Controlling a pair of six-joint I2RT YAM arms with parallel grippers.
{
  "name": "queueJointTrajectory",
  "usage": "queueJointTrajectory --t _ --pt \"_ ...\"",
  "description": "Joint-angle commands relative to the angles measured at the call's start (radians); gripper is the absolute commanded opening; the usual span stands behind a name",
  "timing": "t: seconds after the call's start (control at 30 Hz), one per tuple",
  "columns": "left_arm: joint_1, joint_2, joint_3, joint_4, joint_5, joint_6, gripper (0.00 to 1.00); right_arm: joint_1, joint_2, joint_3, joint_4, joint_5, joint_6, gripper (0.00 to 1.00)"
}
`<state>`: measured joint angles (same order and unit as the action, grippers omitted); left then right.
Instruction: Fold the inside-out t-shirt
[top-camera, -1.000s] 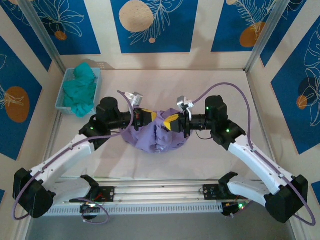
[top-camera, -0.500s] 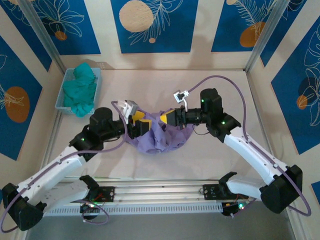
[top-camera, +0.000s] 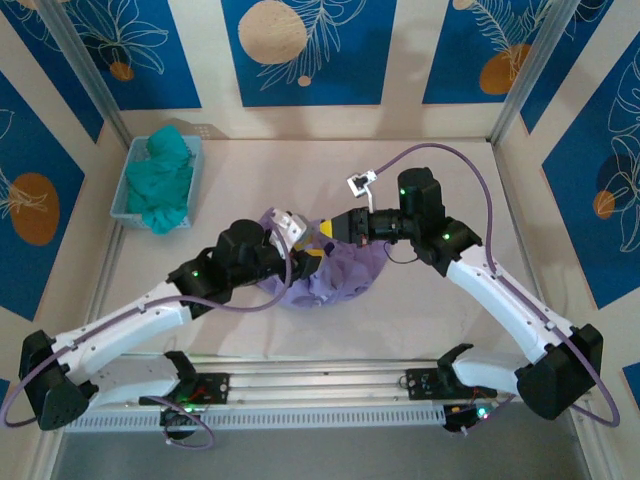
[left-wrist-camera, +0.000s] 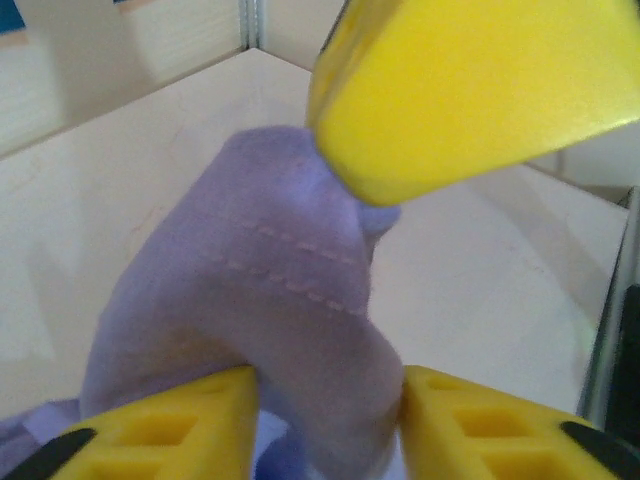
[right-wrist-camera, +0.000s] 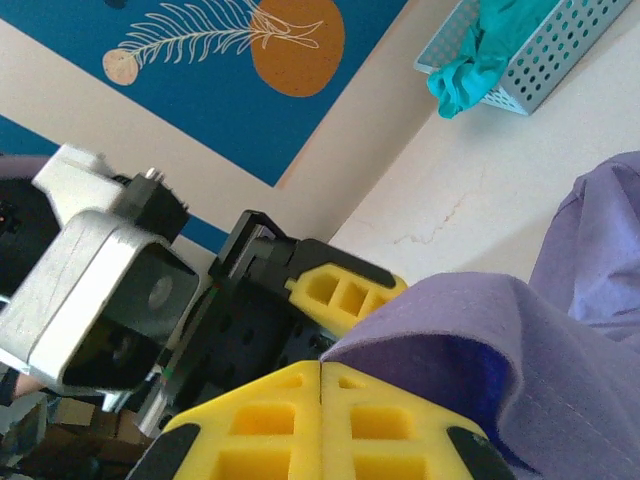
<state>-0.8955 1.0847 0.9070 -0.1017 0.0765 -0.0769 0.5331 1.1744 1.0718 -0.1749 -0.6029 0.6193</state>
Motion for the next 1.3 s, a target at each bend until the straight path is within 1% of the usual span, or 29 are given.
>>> queueJointTrajectory --t 0.0,0.03,0.07,0.13,0.17,0.23,0.4,0.47,0.57,0.63,0.8,0.83,0.87,0.9,1.0,1.03,1.07,1.1,1.2,1.27 --pt "-0.007 0.008 0.038 0.063 0.013 0.020 0.19 -0.016 -0.009 0.016 -0.031 -0.018 0.022 0.00" --pt "-0.005 0.004 0.034 0.066 0.020 0.020 0.08 -0.021 -0.014 0.014 -0.040 -0.010 0.018 0.00" --pt "-0.001 -0.006 0.025 0.068 0.034 0.020 0.00 -0.034 -0.023 0.013 -0.071 0.018 0.006 0.00" --pt "0.010 -0.035 0.000 0.081 0.070 0.017 0.00 -0.048 -0.048 0.014 -0.145 0.119 -0.043 0.00" --pt "0.018 -0.051 -0.015 0.090 0.093 0.012 0.00 -0.048 -0.065 0.012 -0.184 0.188 -0.083 0.05" --pt "0.034 -0.077 -0.036 0.106 0.134 -0.005 0.00 -0.042 -0.097 -0.006 -0.219 0.280 -0.151 0.13" --pt "0.053 -0.098 -0.047 0.115 0.184 -0.019 0.00 -0.020 -0.181 -0.122 -0.173 0.351 -0.273 0.28" --pt "0.055 -0.098 -0.045 0.115 0.190 -0.021 0.00 -0.007 -0.197 -0.158 -0.156 0.384 -0.293 0.32" --pt "0.059 -0.092 -0.036 0.109 0.190 -0.020 0.00 0.017 -0.192 -0.186 -0.136 0.396 -0.311 0.39" --pt "0.059 -0.087 -0.031 0.109 0.190 -0.022 0.00 0.045 -0.187 -0.205 -0.111 0.403 -0.329 0.42" --pt "0.060 -0.084 -0.029 0.107 0.198 -0.029 0.00 0.094 -0.141 -0.205 -0.094 0.507 -0.374 0.44" --pt "0.061 -0.086 -0.029 0.105 0.198 -0.029 0.00 0.097 -0.128 -0.198 -0.091 0.517 -0.376 0.44" --pt "0.062 -0.088 -0.030 0.099 0.195 -0.026 0.00 0.097 -0.116 -0.190 -0.088 0.530 -0.374 0.41" --pt "0.062 -0.093 -0.032 0.094 0.190 -0.024 0.00 0.097 -0.108 -0.179 -0.088 0.539 -0.372 0.33" --pt "0.071 -0.121 -0.047 0.079 0.148 -0.019 0.00 0.081 -0.114 -0.143 -0.125 0.564 -0.384 0.05" --pt "0.077 -0.135 -0.056 0.080 0.137 -0.021 0.00 0.064 -0.124 -0.128 -0.151 0.556 -0.390 0.00" --pt "0.086 -0.157 -0.073 0.089 0.128 -0.025 0.00 0.036 -0.139 -0.111 -0.180 0.529 -0.389 0.00" --pt "0.096 -0.180 -0.093 0.105 0.124 -0.035 0.00 0.000 -0.156 -0.100 -0.199 0.474 -0.380 0.00" --pt "0.131 -0.236 -0.166 0.160 0.144 -0.068 0.00 -0.116 -0.192 -0.079 -0.217 0.234 -0.329 0.00" --pt "0.150 -0.258 -0.201 0.184 0.164 -0.091 0.00 -0.170 -0.186 -0.045 -0.263 0.127 -0.319 0.00"
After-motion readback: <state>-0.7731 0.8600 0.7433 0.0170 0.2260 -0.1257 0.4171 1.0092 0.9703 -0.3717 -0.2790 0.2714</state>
